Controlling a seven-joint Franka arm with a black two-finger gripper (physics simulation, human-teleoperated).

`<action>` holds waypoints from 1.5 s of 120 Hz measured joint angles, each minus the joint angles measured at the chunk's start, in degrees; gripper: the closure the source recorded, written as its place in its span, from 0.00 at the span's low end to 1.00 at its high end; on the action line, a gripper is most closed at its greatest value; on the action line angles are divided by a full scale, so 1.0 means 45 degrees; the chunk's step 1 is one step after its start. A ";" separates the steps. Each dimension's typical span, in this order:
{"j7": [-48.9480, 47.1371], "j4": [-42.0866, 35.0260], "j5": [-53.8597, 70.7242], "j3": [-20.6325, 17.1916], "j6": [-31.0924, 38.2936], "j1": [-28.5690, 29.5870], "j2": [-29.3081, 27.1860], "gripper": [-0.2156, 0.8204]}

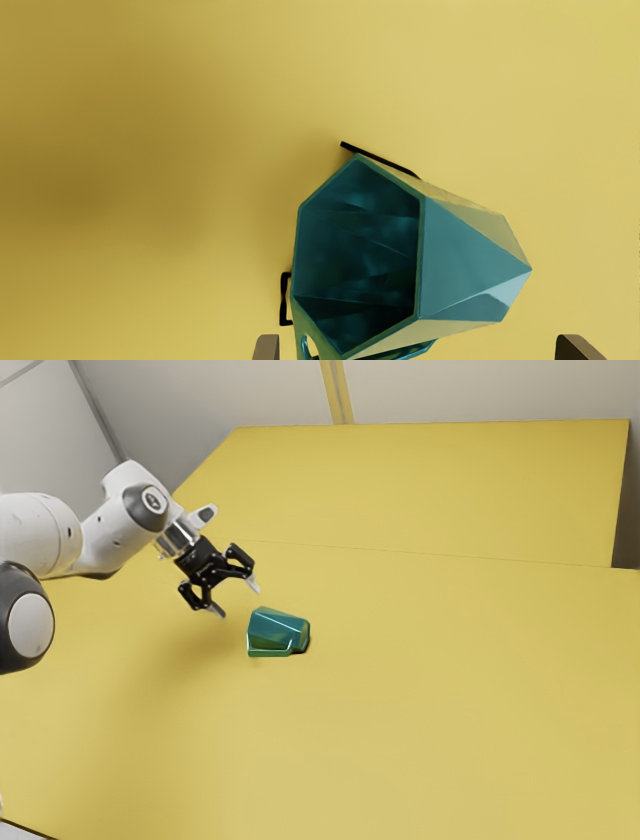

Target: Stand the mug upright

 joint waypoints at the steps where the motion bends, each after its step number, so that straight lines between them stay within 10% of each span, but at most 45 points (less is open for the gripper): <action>1: 0.0002 0.0020 -0.0026 0.0000 0.0016 0.0000 0.0035 0.21; 81: 0.0119 0.0045 -0.3069 -0.0475 0.0570 -0.0001 0.1452 0.21; 112: 0.0111 0.0073 -0.3186 -0.0499 0.0565 -0.0001 0.1465 0.71; 180: -0.0025 0.0528 -0.2222 -0.0865 0.0629 0.0001 0.0945 0.95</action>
